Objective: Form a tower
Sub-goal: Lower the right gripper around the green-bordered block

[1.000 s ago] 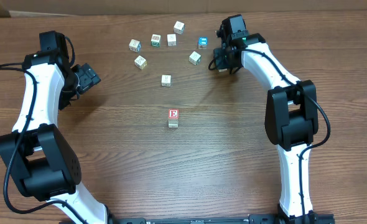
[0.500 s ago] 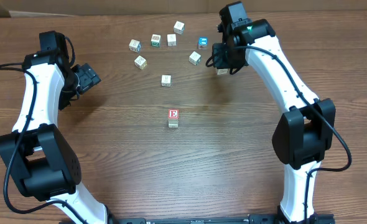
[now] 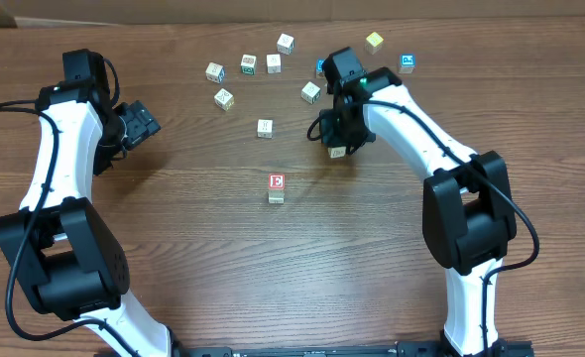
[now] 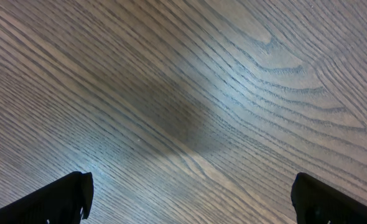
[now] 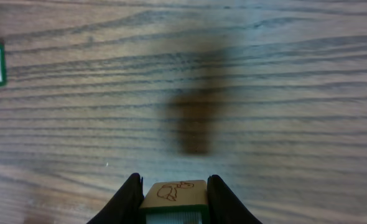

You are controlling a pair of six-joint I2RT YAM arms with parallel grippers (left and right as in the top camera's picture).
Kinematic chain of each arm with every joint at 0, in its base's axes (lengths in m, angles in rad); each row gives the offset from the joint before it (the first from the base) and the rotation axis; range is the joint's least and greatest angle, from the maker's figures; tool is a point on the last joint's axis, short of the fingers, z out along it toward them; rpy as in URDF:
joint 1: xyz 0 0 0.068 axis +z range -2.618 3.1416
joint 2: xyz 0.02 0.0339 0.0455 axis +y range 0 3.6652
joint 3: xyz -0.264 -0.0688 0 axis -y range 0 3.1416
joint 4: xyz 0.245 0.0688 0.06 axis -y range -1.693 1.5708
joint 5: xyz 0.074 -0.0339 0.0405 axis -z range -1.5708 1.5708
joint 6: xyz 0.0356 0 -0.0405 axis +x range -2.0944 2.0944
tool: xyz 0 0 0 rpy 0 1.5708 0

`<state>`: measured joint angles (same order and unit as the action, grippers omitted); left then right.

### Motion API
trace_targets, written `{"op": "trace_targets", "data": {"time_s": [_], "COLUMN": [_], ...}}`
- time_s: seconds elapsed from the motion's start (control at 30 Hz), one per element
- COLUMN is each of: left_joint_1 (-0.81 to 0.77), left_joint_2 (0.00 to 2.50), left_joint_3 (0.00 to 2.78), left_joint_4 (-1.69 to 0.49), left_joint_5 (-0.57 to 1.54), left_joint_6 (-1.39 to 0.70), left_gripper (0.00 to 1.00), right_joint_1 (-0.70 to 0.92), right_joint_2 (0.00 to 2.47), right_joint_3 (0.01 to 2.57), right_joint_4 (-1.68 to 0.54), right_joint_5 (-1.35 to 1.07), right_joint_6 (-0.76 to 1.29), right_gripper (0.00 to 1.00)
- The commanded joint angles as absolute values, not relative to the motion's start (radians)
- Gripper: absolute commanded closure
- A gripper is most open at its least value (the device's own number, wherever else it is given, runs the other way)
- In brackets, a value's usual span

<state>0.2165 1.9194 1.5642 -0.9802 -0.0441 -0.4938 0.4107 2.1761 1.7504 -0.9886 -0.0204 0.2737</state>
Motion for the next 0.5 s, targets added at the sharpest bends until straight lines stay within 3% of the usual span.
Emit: {"op": "trace_targets", "data": {"time_s": [0.0,0.47], "left_joint_1": [0.214,0.214], "left_joint_2": [1.924,1.924], "left_joint_3": [1.573,1.573], "left_joint_4": [-0.979,-0.979], "left_joint_5": [-0.044,-0.044], "left_joint_6": [-0.482,-0.482], "left_gripper": [0.00,0.00], "right_joint_1": [0.420,0.420], "right_joint_2": [2.169,2.170], "right_joint_3": [1.703,1.688], "right_joint_4": [-0.937,-0.854], "right_joint_5": [0.018,0.122], "right_joint_6": [0.285,0.282], "right_gripper": [0.74,0.73]}}
